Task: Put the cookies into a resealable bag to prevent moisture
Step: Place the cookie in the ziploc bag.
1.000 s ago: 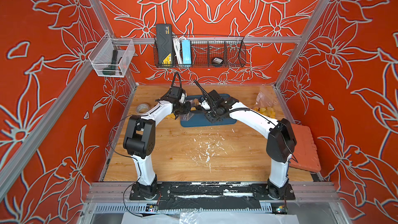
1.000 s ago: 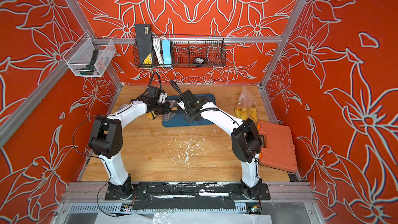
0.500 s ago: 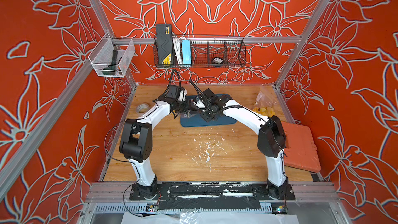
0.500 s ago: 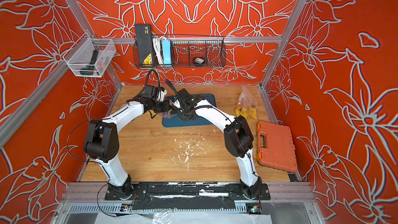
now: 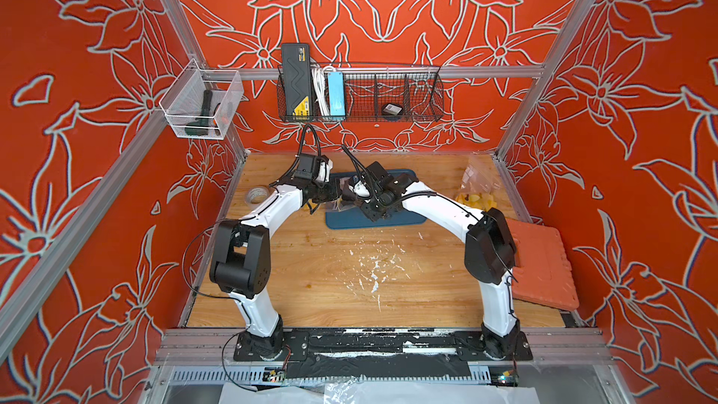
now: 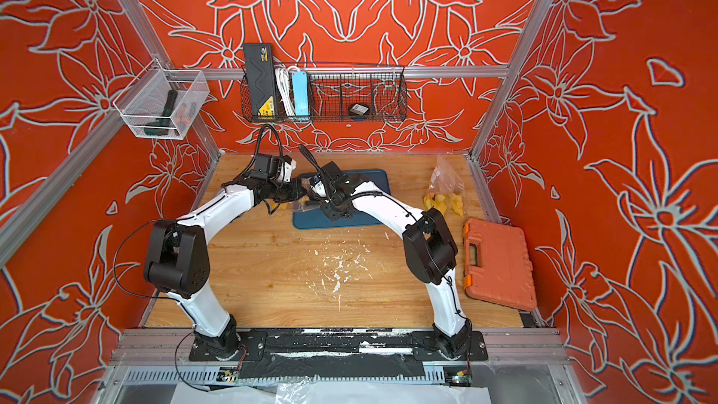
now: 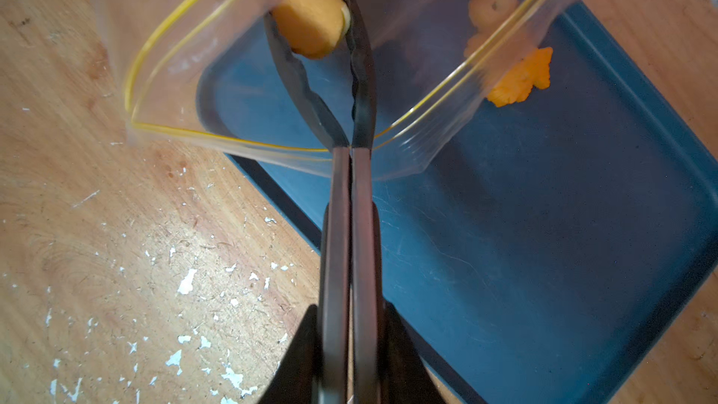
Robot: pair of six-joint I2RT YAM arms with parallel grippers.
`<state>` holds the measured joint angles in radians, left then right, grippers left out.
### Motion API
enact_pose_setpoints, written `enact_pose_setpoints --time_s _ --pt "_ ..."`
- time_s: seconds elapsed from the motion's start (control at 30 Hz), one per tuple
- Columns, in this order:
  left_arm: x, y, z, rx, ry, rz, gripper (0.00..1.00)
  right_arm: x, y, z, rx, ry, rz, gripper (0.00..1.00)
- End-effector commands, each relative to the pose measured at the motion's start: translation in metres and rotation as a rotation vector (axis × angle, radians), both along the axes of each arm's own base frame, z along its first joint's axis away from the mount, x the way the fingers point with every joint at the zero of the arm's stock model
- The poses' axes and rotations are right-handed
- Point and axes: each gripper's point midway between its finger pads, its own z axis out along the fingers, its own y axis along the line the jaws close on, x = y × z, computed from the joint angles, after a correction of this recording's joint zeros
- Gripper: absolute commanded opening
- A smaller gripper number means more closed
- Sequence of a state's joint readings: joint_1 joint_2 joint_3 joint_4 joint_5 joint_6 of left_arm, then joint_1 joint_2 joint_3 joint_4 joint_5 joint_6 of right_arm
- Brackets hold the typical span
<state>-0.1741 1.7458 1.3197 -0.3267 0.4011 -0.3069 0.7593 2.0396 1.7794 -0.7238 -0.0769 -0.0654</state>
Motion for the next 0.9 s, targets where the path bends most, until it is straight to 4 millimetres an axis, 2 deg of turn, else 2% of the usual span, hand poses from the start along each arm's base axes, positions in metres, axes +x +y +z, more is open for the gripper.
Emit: enact_pose_setpoints --time_s 0.0,0.1,0.27,0.57,0.67,0.87 --pt "0.001 0.001 0.006 -0.014 -0.017 -0.004 0.0 0.0 0.013 0.029 0.103 -0.022 0.019 0.21" --pt "0.001 0.0 0.005 -0.015 -0.014 -0.007 0.0 -0.001 0.019 0.035 0.129 -0.013 0.033 0.38" --pt "0.001 0.0 0.005 -0.016 -0.013 -0.008 0.0 -0.002 0.019 0.037 0.128 -0.01 0.036 0.49" --pt "0.002 0.005 0.001 0.008 -0.004 0.01 0.0 -0.009 0.004 0.057 0.105 -0.04 0.032 0.46" --pt "0.003 0.009 -0.002 0.03 0.001 0.026 0.0 -0.016 -0.01 0.061 0.078 -0.058 0.024 0.4" --pt "0.003 0.014 -0.005 0.057 0.01 0.046 0.0 -0.036 -0.043 0.061 0.025 -0.072 -0.013 0.37"
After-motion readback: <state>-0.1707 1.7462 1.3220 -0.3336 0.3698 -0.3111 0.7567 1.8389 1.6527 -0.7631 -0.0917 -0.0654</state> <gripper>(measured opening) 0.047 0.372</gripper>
